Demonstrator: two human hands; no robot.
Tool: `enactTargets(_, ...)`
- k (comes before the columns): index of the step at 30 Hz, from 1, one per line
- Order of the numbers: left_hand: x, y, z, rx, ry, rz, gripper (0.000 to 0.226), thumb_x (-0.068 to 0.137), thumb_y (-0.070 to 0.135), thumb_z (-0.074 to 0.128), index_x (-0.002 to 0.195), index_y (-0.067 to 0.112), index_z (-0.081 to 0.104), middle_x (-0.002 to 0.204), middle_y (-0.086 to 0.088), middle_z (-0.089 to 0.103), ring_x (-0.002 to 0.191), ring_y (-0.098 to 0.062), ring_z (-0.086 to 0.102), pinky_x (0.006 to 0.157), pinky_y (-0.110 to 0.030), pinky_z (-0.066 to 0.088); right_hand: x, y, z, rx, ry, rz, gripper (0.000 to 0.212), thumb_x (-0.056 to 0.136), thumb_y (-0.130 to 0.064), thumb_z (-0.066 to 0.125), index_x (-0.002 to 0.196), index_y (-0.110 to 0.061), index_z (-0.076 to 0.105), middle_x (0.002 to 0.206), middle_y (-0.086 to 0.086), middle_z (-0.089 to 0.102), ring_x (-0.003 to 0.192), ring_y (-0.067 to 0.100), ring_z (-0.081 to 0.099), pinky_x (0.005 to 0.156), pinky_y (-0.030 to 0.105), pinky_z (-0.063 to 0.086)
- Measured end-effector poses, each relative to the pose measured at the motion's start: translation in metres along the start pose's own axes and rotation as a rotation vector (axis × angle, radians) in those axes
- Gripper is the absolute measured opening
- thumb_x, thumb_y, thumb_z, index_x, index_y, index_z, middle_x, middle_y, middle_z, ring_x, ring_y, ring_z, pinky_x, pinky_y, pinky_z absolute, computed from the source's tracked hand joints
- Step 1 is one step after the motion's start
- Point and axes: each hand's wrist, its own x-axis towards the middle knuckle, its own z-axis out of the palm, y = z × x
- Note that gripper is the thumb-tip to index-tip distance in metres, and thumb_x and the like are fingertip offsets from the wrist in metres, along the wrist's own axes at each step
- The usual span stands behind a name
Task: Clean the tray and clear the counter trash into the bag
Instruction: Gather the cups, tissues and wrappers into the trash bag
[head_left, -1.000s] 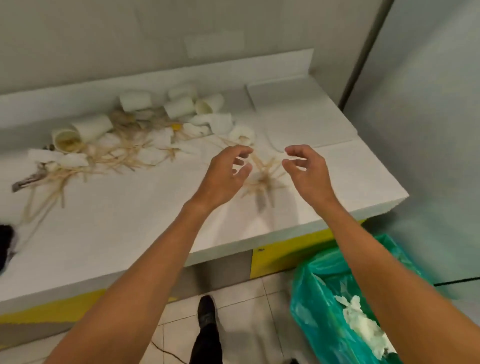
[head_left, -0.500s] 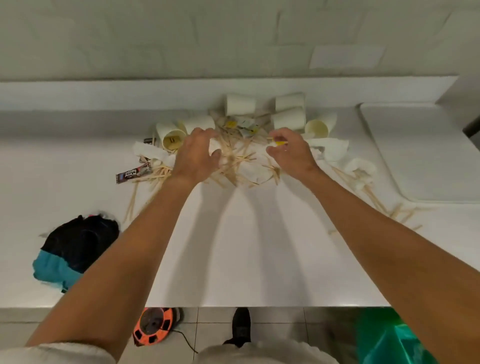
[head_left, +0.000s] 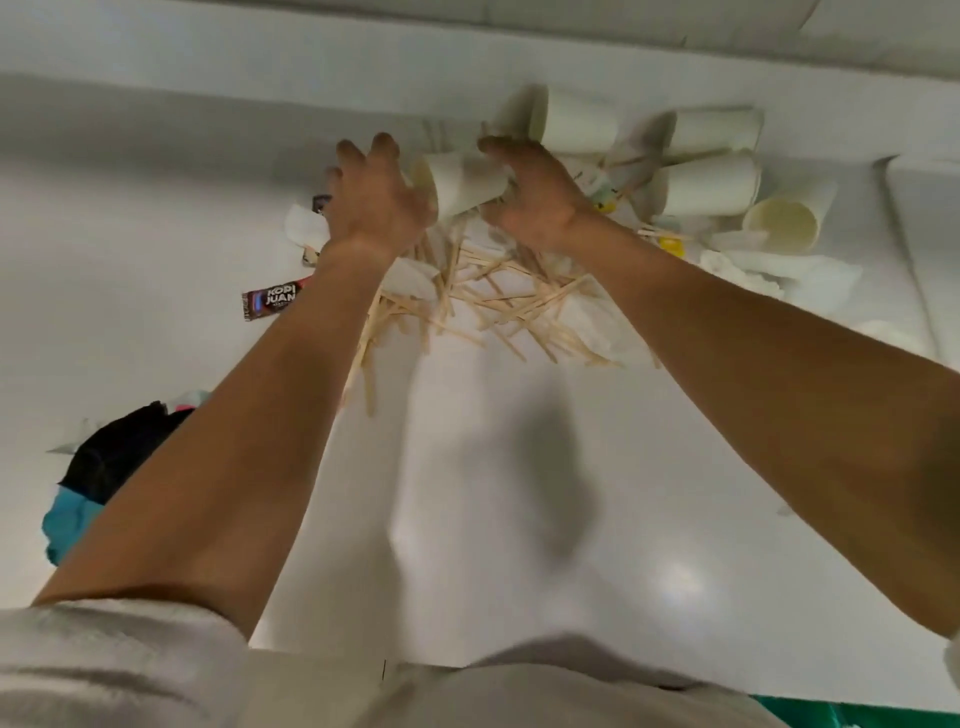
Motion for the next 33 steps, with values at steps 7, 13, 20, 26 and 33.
enactTargets(7, 0.015, -0.005, -0.001, -0.022, -0.251, -0.074, 0.058, 0.094, 0.023, 0.044, 0.149, 0.029, 0.028, 0.146, -0.017, 0.022, 0.126, -0.044, 0.041, 0.097, -0.036, 0.037, 0.035, -0.017, 0.017, -0.321, -0.162, -0.081, 0.074, 0.073, -0.037, 0.065, 0.141, -0.031, 0.035, 0.137, 0.006, 0.046, 0.131, 0.034, 0.042, 0.106, 0.056, 0.036)
enactTargets(13, 0.028, -0.009, -0.011, -0.164, -0.386, -0.073, 0.069, 0.068, 0.032, 0.068, 0.133, 0.039, 0.047, 0.128, -0.005, 0.042, 0.106, -0.026, 0.054, 0.091, -0.033, 0.05, 0.022, -0.011, 0.007, -0.367, -0.132, -0.136, 0.071, 0.075, -0.036, 0.073, 0.137, -0.029, 0.039, 0.128, 0.01, 0.045, 0.121, 0.035, 0.046, 0.103, 0.054, 0.037)
enactTargets(20, 0.014, -0.009, -0.012, -0.584, -0.449, -0.133, 0.06, 0.058, 0.051, 0.062, 0.117, 0.039, 0.061, 0.126, -0.006, 0.052, 0.108, -0.03, 0.06, 0.083, -0.046, 0.058, -0.012, -0.007, -0.008, -0.288, -0.038, -0.146, 0.069, 0.077, -0.018, 0.074, 0.138, -0.027, 0.045, 0.128, 0.012, 0.043, 0.119, 0.033, 0.045, 0.099, 0.046, 0.045)
enactTargets(26, -0.021, 0.008, -0.015, -0.741, -0.305, 0.041, 0.029, 0.084, 0.022, 0.053, 0.11, 0.034, 0.051, 0.125, -0.01, 0.044, 0.105, -0.027, 0.055, 0.071, -0.03, 0.048, -0.048, -0.005, -0.027, -0.285, 0.036, -0.144, 0.067, 0.076, -0.02, 0.072, 0.137, -0.031, 0.046, 0.126, 0.009, 0.044, 0.116, 0.03, 0.044, 0.097, 0.044, 0.045)
enactTargets(33, -0.053, 0.037, -0.014, -0.844, -0.4, 0.199, 0.075, 0.088, 0.002, 0.06, 0.143, 0.033, 0.018, 0.114, -0.002, 0.05, 0.095, -0.011, 0.058, 0.067, -0.016, 0.051, -0.111, 0.01, -0.062, -0.288, 0.099, -0.101, 0.073, 0.077, -0.015, 0.073, 0.142, -0.031, 0.044, 0.122, 0.01, 0.045, 0.115, 0.029, 0.043, 0.098, 0.042, 0.043)
